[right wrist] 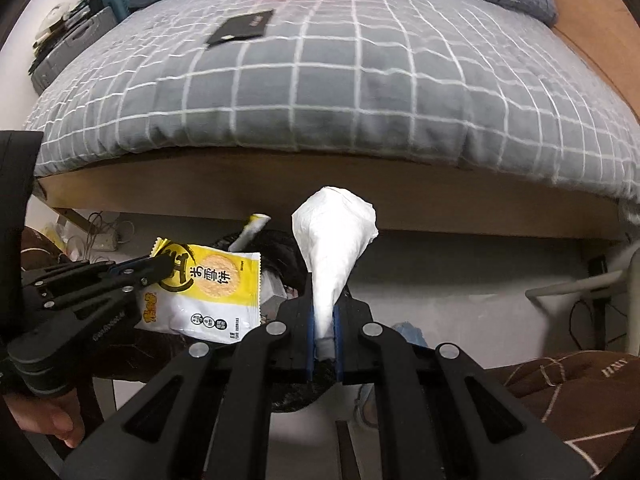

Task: Collect trash
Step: 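Open the left tool to drop the yellow packet into the bin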

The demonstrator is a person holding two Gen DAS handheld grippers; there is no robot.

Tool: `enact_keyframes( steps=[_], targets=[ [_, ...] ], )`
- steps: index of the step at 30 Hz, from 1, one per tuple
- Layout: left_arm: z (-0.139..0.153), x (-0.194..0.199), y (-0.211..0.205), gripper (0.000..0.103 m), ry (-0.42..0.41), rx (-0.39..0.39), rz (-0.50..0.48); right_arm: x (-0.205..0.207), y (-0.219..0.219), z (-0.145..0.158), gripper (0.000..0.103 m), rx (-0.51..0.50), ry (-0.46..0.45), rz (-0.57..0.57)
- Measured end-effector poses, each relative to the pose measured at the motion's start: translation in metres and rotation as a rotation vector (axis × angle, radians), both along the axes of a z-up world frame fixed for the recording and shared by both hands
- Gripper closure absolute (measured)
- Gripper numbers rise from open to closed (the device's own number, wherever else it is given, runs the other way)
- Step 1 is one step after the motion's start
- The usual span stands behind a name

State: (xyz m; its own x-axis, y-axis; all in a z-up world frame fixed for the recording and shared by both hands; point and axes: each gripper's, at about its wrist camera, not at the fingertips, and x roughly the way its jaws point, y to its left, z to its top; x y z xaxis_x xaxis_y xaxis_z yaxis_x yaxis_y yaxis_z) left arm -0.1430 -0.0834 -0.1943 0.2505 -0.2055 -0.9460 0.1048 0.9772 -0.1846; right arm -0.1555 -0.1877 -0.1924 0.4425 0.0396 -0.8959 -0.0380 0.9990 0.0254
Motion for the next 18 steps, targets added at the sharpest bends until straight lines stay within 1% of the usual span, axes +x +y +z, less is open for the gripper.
enact_keyframes(
  steps=[4,9,10,11,12,14,15,17,18],
  targets=[
    [-0.01,0.0,-0.018,0.097,0.008,0.017,-0.024,-0.003,-0.015,-0.004,0.097,0.01,0.01,-0.031],
    [-0.024,0.0,-0.024,0.094,0.023,0.045,-0.028,-0.005,-0.027,-0.009,0.097,0.039,0.023,-0.054],
    [-0.026,0.0,-0.023,0.09,0.025,0.039,-0.021,-0.004,-0.026,-0.01,0.097,0.041,0.025,-0.054],
    [-0.027,-0.001,-0.022,0.082,0.018,0.043,-0.019,-0.003,-0.025,-0.012,0.097,0.045,0.029,-0.05],
    [-0.028,-0.001,-0.024,0.077,0.01,0.052,-0.02,-0.002,-0.023,-0.014,0.097,0.044,0.034,-0.047],
    [-0.03,-0.001,-0.021,0.059,0.006,0.063,-0.013,0.001,-0.017,-0.018,0.097,0.04,0.04,-0.035],
    [-0.03,0.0,-0.017,0.056,0.007,0.059,-0.002,0.0,-0.014,-0.02,0.096,0.035,0.039,-0.027],
    [-0.03,0.0,-0.01,0.038,0.002,0.06,0.015,0.001,-0.006,-0.02,0.096,0.033,0.032,-0.012],
    [-0.029,0.0,-0.004,0.035,0.001,0.065,0.027,0.002,-0.005,-0.021,0.096,0.037,0.033,-0.01]
  ],
)
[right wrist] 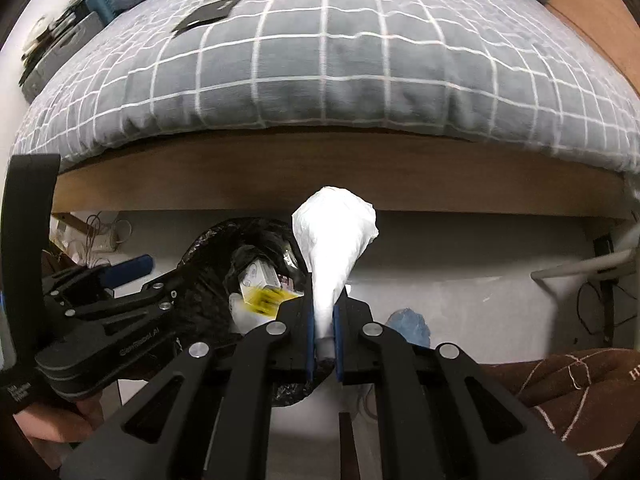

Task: Collect trash
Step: 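Open the left tool to drop the yellow packet into the bin, then open the right tool to drop the white tissue into the bin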

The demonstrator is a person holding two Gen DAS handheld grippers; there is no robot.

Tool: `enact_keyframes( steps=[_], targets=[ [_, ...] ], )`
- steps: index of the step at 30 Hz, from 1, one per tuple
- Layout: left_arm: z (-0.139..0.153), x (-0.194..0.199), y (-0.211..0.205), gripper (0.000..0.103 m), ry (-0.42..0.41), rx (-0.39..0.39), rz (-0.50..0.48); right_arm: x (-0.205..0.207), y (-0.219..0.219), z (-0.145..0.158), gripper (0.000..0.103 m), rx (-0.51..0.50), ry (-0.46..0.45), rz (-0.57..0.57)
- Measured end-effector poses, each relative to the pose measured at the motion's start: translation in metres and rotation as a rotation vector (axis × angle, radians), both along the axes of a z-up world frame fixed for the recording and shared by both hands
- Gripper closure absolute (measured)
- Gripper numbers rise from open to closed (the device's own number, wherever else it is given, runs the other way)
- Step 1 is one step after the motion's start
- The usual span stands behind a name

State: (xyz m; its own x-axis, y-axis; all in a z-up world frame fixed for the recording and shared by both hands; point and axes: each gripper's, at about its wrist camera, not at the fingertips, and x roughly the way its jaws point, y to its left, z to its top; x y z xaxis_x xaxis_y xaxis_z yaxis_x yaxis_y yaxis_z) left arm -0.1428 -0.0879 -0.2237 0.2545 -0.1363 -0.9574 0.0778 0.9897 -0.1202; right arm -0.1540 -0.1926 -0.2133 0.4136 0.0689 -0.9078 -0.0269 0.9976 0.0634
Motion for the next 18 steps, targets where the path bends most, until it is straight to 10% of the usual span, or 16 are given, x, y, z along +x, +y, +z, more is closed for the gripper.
enact_keyframes(
  steps=[11,18],
  targets=[
    [0.024,-0.001,0.06,0.006,-0.052,0.042,0.114,0.013,0.036,-0.01,0.096,0.056,0.03,0.056],
    [0.028,-0.007,0.089,0.006,-0.062,0.067,0.161,0.017,0.066,-0.025,0.096,0.054,0.073,0.113]
  ],
)
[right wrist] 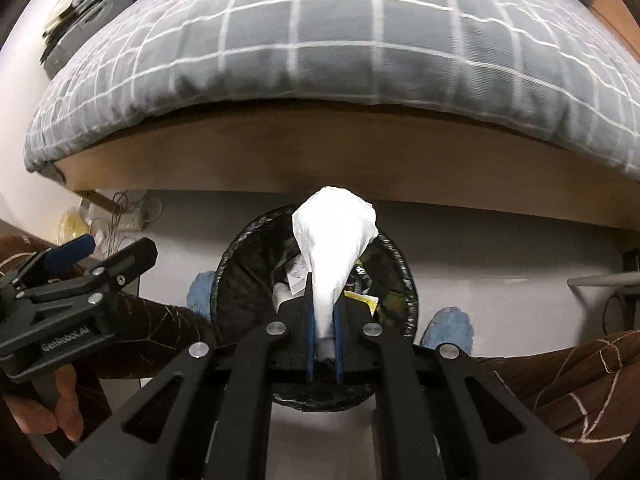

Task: Collect trash
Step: 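Open the right tool to drop the white tissue into the bin, then move both tools back to the black packet and red bag on the bed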

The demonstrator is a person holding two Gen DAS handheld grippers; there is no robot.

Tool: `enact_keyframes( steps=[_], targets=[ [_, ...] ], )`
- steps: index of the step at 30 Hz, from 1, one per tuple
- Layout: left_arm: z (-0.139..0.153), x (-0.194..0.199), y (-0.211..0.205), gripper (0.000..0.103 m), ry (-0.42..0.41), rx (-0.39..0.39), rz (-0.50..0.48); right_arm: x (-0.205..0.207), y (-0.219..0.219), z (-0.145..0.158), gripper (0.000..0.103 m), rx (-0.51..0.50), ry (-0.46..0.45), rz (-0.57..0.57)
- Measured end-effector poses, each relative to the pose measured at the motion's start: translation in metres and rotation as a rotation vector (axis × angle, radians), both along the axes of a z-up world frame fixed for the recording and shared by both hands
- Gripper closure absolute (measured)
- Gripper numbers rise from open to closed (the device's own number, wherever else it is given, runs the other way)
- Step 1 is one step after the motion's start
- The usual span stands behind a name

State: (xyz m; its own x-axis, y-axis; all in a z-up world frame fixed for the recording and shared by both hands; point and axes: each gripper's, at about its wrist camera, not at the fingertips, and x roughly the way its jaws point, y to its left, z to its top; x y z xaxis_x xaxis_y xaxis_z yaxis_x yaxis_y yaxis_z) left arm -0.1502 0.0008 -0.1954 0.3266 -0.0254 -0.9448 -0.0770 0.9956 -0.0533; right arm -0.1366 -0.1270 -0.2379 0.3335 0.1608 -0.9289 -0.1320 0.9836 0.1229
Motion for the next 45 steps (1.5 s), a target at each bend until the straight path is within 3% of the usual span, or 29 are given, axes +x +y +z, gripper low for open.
enact_keyframes(
  steps=[11,16,18,22,24,29,36,45],
  targets=[
    [-0.006,-0.005,0.038,0.006,0.025,-0.013,0.066,0.008,0.039,-0.025,0.088,-0.018,0.048,0.081],
    [-0.011,-0.003,0.044,0.006,0.017,0.009,0.088,0.01,0.045,-0.033,0.07,-0.029,0.053,0.107],
    [-0.013,-0.002,0.044,0.006,0.017,0.003,0.089,0.009,0.045,-0.031,0.054,-0.04,0.041,0.106],
    [-0.014,0.001,0.04,0.006,0.016,0.003,0.079,0.005,0.045,-0.024,0.035,-0.044,0.006,0.106],
    [-0.012,0.0,0.038,0.006,0.012,0.006,0.07,0.005,0.041,-0.019,0.021,-0.037,-0.006,0.099],
    [0.003,-0.002,0.032,0.006,-0.016,0.003,0.049,-0.001,0.032,0.004,0.009,-0.07,-0.084,0.065],
    [0.035,0.006,0.025,0.006,-0.071,-0.023,0.04,0.002,0.013,0.045,0.008,-0.094,-0.187,0.0],
    [0.077,0.041,0.001,0.006,-0.139,-0.015,-0.002,0.038,-0.033,0.105,0.008,-0.093,-0.292,-0.094]
  ],
)
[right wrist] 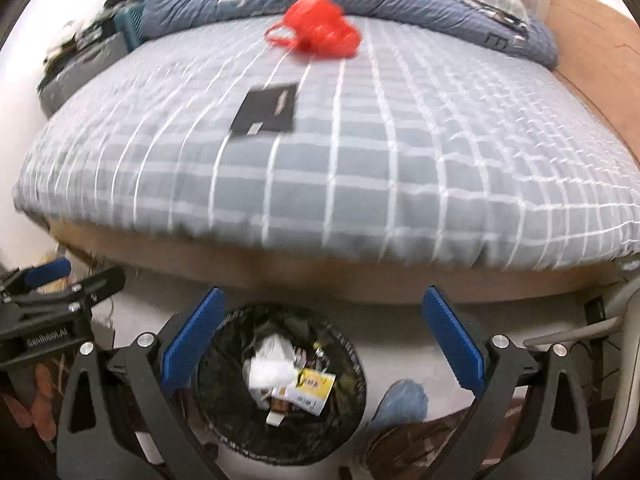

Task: Collect trash
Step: 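Move both tools back to the black packet and red bag on the bed, then grasp the black packet with the left tool while the right tool grasps the red plastic bag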

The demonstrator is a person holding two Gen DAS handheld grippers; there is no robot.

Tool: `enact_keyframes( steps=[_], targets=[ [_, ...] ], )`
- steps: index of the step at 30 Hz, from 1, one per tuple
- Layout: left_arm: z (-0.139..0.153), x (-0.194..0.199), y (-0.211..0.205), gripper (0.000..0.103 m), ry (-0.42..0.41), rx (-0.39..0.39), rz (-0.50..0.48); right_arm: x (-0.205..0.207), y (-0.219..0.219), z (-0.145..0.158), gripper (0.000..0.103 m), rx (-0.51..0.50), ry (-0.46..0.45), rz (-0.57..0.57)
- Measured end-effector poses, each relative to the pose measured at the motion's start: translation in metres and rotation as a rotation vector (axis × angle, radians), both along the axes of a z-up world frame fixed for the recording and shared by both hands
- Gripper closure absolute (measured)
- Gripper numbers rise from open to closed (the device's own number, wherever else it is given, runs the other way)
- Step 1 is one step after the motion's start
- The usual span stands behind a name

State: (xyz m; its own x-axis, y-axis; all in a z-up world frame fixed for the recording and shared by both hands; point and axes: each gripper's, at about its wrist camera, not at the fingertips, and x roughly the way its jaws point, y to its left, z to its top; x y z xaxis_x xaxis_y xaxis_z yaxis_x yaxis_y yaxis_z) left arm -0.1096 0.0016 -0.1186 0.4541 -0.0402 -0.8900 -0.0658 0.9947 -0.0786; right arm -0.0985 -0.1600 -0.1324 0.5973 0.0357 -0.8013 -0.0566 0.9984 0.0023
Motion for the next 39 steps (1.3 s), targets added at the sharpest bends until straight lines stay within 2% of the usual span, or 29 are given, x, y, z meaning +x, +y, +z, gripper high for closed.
enact_keyframes(
  steps=[8,13,21,32,36,39],
  targets=[
    [0.032,0.053,-0.028,0.006,-0.059,0.01,-0.041,0.043,-0.027,0.042,0.008,-0.034,-0.095,-0.045],
    [0.042,0.096,-0.044,0.006,-0.079,0.005,-0.055,0.071,-0.036,0.057,0.008,-0.061,-0.133,-0.056],
    [0.027,0.156,-0.072,0.006,-0.061,0.002,-0.074,0.122,-0.065,0.056,0.008,-0.074,-0.129,-0.1],
    [-0.004,0.196,-0.099,0.006,-0.022,0.015,-0.112,0.161,-0.074,0.033,0.008,-0.056,-0.094,-0.096],
    [-0.015,0.198,-0.105,0.014,-0.002,0.044,-0.12,0.167,-0.071,0.026,0.008,-0.059,-0.08,-0.087],
    [-0.016,0.196,-0.109,0.032,-0.002,0.068,-0.129,0.169,-0.071,0.023,0.008,-0.061,-0.078,-0.087]
  ],
)
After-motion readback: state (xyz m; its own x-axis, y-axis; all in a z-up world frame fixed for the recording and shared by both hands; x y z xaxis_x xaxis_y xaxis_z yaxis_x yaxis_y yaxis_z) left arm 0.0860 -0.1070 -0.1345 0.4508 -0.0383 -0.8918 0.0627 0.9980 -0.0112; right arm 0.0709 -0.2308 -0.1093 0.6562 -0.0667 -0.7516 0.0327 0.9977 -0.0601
